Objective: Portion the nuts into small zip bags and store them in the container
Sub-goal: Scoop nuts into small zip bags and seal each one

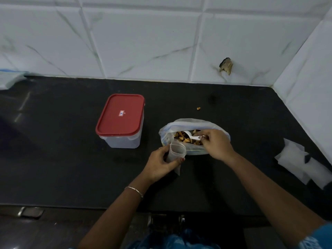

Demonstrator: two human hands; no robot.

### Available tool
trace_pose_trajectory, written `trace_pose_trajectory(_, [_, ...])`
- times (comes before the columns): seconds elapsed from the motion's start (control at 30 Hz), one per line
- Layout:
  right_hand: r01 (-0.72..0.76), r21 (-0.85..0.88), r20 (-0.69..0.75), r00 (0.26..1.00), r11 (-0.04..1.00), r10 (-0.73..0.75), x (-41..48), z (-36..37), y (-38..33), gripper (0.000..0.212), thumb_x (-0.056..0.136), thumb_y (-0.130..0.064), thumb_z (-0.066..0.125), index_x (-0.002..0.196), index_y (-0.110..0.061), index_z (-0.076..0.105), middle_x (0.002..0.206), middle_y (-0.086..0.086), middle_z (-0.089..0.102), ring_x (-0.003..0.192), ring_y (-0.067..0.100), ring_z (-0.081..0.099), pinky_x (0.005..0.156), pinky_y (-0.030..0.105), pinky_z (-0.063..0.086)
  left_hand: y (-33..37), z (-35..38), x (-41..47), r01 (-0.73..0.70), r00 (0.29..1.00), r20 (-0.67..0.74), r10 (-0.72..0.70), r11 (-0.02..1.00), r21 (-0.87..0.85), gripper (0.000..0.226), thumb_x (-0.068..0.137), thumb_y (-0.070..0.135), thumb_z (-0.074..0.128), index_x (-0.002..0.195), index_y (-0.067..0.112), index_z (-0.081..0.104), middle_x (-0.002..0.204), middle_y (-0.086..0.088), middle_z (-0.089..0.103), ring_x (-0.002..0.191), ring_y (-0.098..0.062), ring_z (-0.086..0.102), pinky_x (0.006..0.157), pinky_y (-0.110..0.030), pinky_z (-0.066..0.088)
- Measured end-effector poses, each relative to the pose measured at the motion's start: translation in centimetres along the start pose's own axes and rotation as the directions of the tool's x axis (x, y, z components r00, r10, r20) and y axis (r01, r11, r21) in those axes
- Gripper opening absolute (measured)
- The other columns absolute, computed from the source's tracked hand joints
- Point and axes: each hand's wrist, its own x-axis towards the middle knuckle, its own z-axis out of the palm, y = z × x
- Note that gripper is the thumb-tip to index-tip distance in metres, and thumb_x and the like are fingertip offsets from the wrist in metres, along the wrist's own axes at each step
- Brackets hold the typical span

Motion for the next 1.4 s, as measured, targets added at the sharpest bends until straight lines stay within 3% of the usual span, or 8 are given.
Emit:
trace_pose_trajectory(0.1, [-0.185,0.242,0.041,0.983,0.953,0.180,0.3,0.4,-0.3,0.031,0.095,-0.007,0.051,0.116,-0.020,0.070,0.109,-0.002,0.070,0.087,0.013,0.063,0.073,0.026,0.049,0.3,0.1,0.1,0.010,0.999,0.032,-0.009,1.000,-0.028,0.049,0.084,0.028,0.074,0.129,0.022,0.058,0.123,0.010,0.063,0.113,0.002,0.058,0.096,-0.022,0.050])
trace_pose_trajectory(0.23, [-0.366,0.513,0.131,0.927,0.777,0.351,0.3,0.6,-0.6,0.030,0.094,0.001,0.050,0.114,-0.012,0.069,0.106,0.002,0.067,0.063,0.000,0.051,0.052,0.011,0.038,0.6,0.2,0.3,0.013,0.998,0.065,-0.010,0.999,-0.039,0.048,0.084,0.026,0.073,0.129,0.023,0.057,0.122,0.012,0.063,0.114,0.003,0.058,0.098,-0.023,0.049])
trace_pose_trajectory(0.5, [-0.572,0.576,0.304,0.813,0.584,0.496,0.8,0.2,-0.8,0.025,0.097,-0.007,0.048,0.106,-0.017,0.069,0.092,0.005,0.069,0.049,0.006,0.038,0.029,0.015,0.026,1.8,-0.1,0.4,-0.021,0.994,0.103,0.023,1.000,-0.015,0.041,0.086,0.024,0.072,0.121,0.035,0.054,0.118,0.019,0.061,0.114,0.008,0.055,0.096,-0.015,0.046])
trace_pose_trajectory(0.73, [-0.628,0.673,0.440,0.765,0.392,0.471,0.8,0.0,-0.3,0.022,0.098,-0.008,0.044,0.107,-0.011,0.064,0.077,0.001,0.063,0.038,0.002,0.029,0.031,0.016,0.017,2.3,-0.4,0.3,-0.112,0.993,-0.038,0.114,0.991,0.069,0.033,0.084,0.023,0.073,0.114,0.026,0.061,0.109,0.016,0.063,0.105,0.007,0.058,0.087,-0.014,0.049])
trace_pose_trajectory(0.9, [-0.625,0.693,0.452,0.765,0.359,0.460,0.3,-0.3,-0.2,0.020,0.098,-0.007,0.044,0.103,-0.010,0.064,0.078,0.001,0.064,0.038,0.002,0.029,0.031,0.015,0.017,1.9,-0.4,0.2,-0.115,0.975,-0.168,0.145,0.978,0.176,0.029,0.080,0.038,0.071,0.107,0.031,0.061,0.106,0.011,0.064,0.101,-0.001,0.060,0.088,-0.031,0.054])
trace_pose_trajectory(1.07, [-0.616,0.704,0.451,0.772,0.354,0.447,-0.9,-1.4,-0.1,0.017,0.097,-0.007,0.047,0.100,-0.010,0.064,0.081,0.001,0.064,0.041,0.002,0.029,0.034,0.014,0.018,2.0,-0.2,0.2,-0.025,0.968,-0.230,0.098,0.952,0.304,0.048,0.071,0.062,0.056,0.103,0.026,0.061,0.098,0.013,0.066,0.094,-0.002,0.062,0.088,-0.037,0.054])
trace_pose_trajectory(1.23, [-0.617,0.698,0.465,0.776,0.364,0.425,-1.6,-1.7,-0.2,0.020,0.097,-0.008,0.046,0.106,-0.011,0.065,0.084,0.001,0.064,0.042,0.002,0.031,0.034,0.014,0.020,1.8,0.0,0.7,0.040,0.978,-0.205,0.046,0.916,0.399,0.035,0.080,0.050,0.063,0.105,0.029,0.053,0.103,0.015,0.061,0.098,-0.006,0.060,0.096,-0.044,0.050])
trace_pose_trajectory(1.4, [-0.605,0.716,0.479,0.789,0.349,0.385,-2.4,-2.2,-0.3,0.022,0.098,-0.007,0.046,0.111,-0.010,0.064,0.084,0.000,0.064,0.044,0.002,0.031,0.036,0.015,0.019,1.6,0.4,0.9,0.063,0.975,-0.221,0.035,0.906,0.419,0.044,0.079,0.052,0.062,0.113,0.028,0.051,0.111,0.011,0.064,0.105,-0.008,0.059,0.103,-0.047,0.042])
